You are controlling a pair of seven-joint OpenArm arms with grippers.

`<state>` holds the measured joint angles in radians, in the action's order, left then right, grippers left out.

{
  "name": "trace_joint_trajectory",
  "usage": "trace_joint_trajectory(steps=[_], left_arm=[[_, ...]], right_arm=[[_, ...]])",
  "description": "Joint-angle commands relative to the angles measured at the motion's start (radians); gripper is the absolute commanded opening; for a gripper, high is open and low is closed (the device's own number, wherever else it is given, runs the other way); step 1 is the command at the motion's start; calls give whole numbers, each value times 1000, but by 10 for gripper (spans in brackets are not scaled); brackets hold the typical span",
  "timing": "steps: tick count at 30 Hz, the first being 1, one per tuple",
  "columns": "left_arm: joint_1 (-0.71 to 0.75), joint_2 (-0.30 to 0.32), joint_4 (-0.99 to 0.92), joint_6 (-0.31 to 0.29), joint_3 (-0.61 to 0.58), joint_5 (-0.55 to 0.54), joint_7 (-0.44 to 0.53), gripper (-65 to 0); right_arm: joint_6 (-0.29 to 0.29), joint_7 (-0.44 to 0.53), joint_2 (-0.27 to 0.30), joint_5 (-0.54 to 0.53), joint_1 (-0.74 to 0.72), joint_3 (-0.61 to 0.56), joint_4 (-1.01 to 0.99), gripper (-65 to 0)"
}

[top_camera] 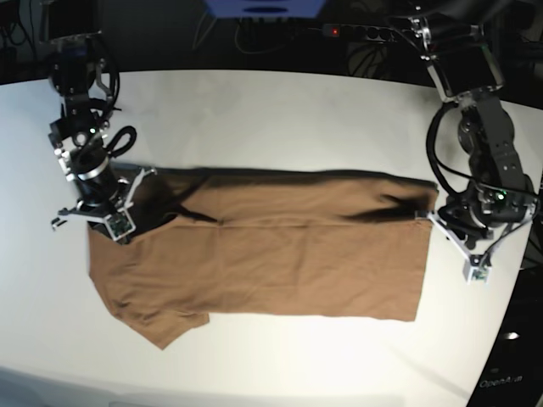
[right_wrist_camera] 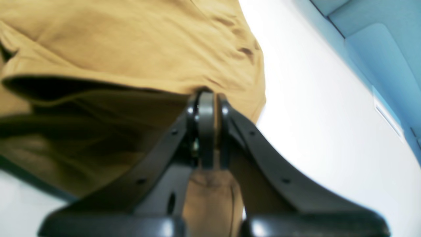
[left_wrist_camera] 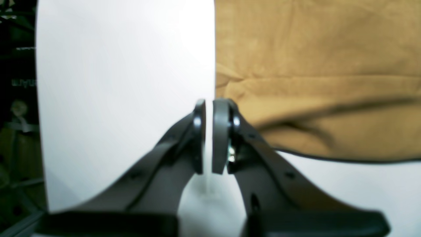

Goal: Fold the T-shirt properly
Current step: 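Lift the held collar edge with both grippers and pull it taut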

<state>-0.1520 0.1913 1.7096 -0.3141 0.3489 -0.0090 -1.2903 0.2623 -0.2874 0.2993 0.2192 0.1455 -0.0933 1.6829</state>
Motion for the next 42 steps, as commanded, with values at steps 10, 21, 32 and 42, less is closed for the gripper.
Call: trace_joint_trajectory(steps=[10,21,32,42], left_arm=[[-51,9,-62,-7,-4,4,16,-614],[-47,-3,-66,-10,-34,1,65,-614],[-21,-3,-66,-10,-61,1,79,-614],[-2,4,-62,-10,-64,1,81,-614]], right_arm=[[-11,24,11,-2,-62,5,-8,-643],[-11,23,11,-2,-68,-44,-7,-643],[-11,26,15,-2,-122,-49,-135,-641],[-11,29,18,-2,-116,-53,-139,-380]])
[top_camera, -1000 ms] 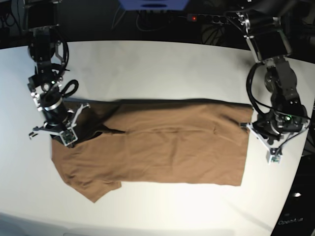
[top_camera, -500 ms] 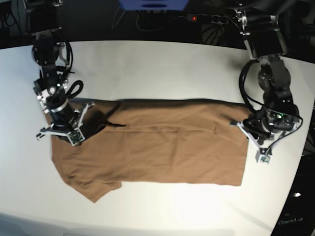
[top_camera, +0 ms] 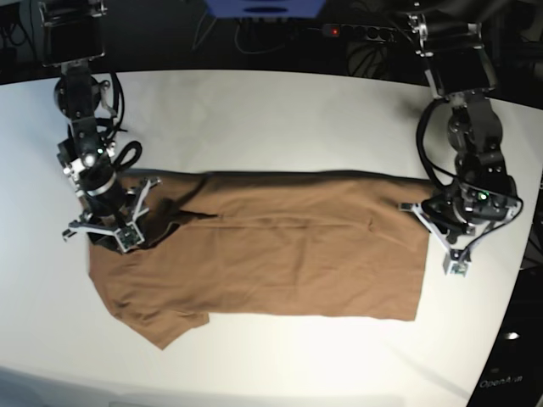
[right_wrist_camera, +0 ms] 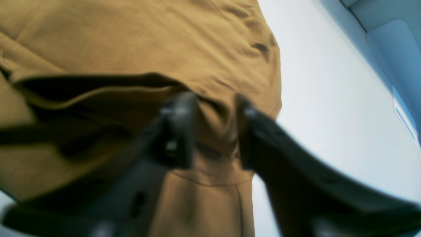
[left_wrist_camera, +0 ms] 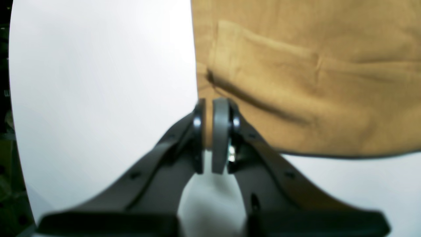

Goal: Fold the T-shirt properly
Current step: 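Lift the held collar edge with both grippers and pull it taut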

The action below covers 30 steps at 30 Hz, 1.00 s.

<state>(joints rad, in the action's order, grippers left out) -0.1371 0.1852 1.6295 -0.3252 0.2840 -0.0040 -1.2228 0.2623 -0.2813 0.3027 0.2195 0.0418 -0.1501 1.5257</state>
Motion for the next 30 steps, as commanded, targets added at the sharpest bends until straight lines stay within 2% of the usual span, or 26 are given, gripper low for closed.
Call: trace_joint_trajectory(steps=[1,4,6,8,11,13,16,17,24,30], left_arm=[[-16,10,18,1,1,-4,13,-614],[-14,10,25,1,-1,-4,13,-614],[-14,12,18,1,2,-4,13,-614],[-14,12,25,-2,2,-4,13,-614],[-9,6,25,-56,5,-3,13,-614],[-9,1,19,-68,5,3,13,-614],[-11,-10,15,-70,2,-3,15,-614],[-9,-19,15,-71,2,5,21,-614],[-2,-22,-53,-71,-1,5,71,-614],[-2,-22,-156,-74,-2,6,156,-614]], right_arm=[[-11,26,14,-2,-10,2,20,-334],[-11,27,31,-2,-7,2,32,-226],[-11,27,34,-2,-6,10,43,-206],[-11,20,37,-1,-4,17,48,-219],[-11,27,43,-2,25,53,26,-296],[-11,29,43,-2,34,62,2,-409],[-11,30,43,-4,33,65,-41,-618],[-11,30,43,-4,33,65,-50,-650],[-11,107,29,-4,34,62,-135,-644],[-11,169,29,-4,30,57,-205,-644]])
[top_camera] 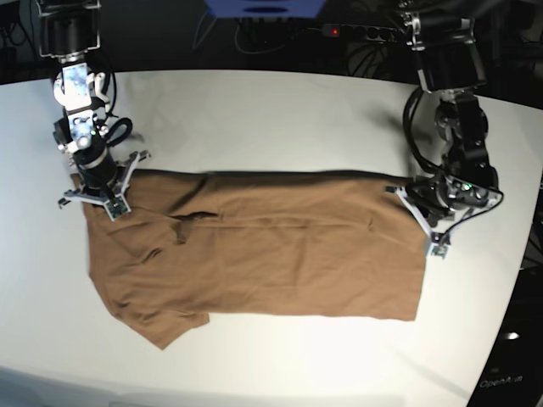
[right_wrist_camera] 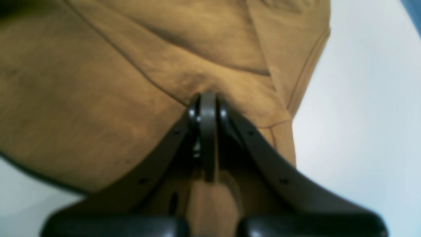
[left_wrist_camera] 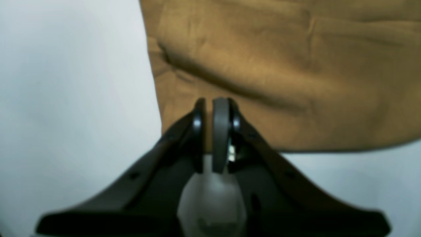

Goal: Fold the T-shirt properly
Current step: 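Lift the held collar edge with both grippers and pull it taut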

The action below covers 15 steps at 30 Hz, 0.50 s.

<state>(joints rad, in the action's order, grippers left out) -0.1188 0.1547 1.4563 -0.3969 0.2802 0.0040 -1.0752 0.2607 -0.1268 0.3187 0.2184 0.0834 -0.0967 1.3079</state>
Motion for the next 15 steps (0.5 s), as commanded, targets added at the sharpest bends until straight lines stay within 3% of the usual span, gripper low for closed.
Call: trace_joint_trajectory(steps=[1,6,15], left_arm=[[-20,9,4,-3,-3,-2,20,-614],[-22,12,-70,2,-62,-2,40,-614],[3,32,-99,-4,-66,0,37,-614]], right_arm=[[-10,14,13,-3,-12,4,11,-644],[-10,13,13,-3,-9,7,9,-644],[-10,6,12,-3,60,10,17,-644]])
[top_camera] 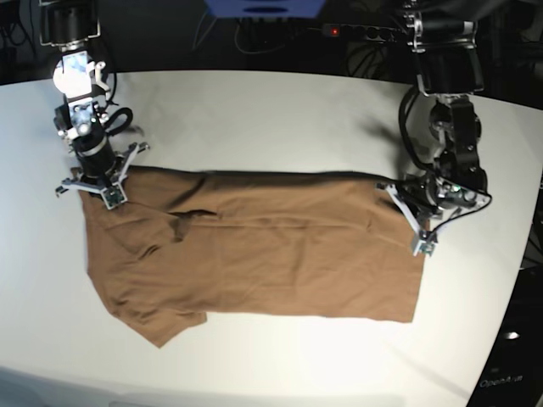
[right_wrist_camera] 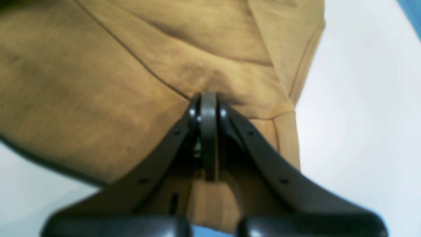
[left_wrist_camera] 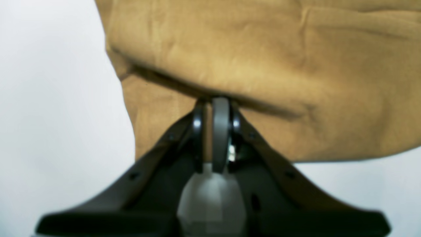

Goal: Fold the T-shirt properly
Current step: 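Lift the held collar edge with both grippers and pull it taut, then drag the shirt toward the robot with both grippers, then lower it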

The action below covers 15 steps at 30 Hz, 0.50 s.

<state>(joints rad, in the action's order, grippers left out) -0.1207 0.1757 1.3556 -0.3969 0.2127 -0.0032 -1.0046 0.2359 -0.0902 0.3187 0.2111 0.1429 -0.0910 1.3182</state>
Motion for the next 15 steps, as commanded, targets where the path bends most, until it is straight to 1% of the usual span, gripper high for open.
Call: trace_joint_trajectory(steps=[1,5,15], left_arm=[[20,20,2,-4,0,7,-33,-614],[69,34,2,-4,3,7,-33,-614],[189,63,17,-6,6,-2,-33,-614]], right_arm=[[15,-27,12,4,17,4,7,-644],[15,-23,-8,4,64,4,8,-644],[15,-21,-20,4,149,4,14,-644]])
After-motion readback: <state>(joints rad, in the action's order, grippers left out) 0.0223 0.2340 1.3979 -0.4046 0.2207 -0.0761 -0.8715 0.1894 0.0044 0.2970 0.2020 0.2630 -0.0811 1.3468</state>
